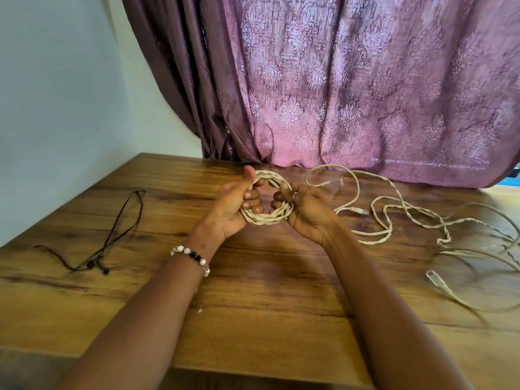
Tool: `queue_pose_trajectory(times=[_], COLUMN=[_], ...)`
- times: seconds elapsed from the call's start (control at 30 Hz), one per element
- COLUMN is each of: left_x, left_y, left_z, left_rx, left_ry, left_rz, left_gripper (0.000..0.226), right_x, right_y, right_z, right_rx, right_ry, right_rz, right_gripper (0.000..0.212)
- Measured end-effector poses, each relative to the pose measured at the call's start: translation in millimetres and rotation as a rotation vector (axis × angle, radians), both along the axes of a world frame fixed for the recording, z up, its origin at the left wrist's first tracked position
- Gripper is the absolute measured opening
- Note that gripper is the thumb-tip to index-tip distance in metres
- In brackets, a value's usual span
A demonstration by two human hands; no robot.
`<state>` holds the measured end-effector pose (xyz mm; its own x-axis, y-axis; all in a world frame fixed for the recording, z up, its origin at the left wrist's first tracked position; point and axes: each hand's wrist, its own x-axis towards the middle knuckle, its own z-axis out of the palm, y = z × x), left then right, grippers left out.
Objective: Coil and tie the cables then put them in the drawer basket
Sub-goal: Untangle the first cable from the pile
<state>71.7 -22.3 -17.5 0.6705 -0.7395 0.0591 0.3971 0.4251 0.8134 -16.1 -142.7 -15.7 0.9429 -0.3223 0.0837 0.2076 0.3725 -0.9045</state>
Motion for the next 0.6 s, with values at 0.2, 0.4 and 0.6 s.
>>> queue_pose_trajectory(times=[0.2,0.4,0.6], left_x=[3,-8,-18], left_y=[2,1,-6], left_z=[2,5,9], left_rx=[0.154,0.269,0.261], left_ry=[0.079,-0.06,-0.127], left_rz=[0.04,0.162,0.312], left_gripper=[0.052,0.049,0.048], right_x=[5,-4,-2], right_y=[11,2,16], right_z=[-4,-6,6], right_rx=[0.072,-0.263,-0.163], right_ry=[-0.013,-0.017,-0.067], right_rz=[0.074,0.013,-0.054], right_gripper=[0.029,0.026,0.027])
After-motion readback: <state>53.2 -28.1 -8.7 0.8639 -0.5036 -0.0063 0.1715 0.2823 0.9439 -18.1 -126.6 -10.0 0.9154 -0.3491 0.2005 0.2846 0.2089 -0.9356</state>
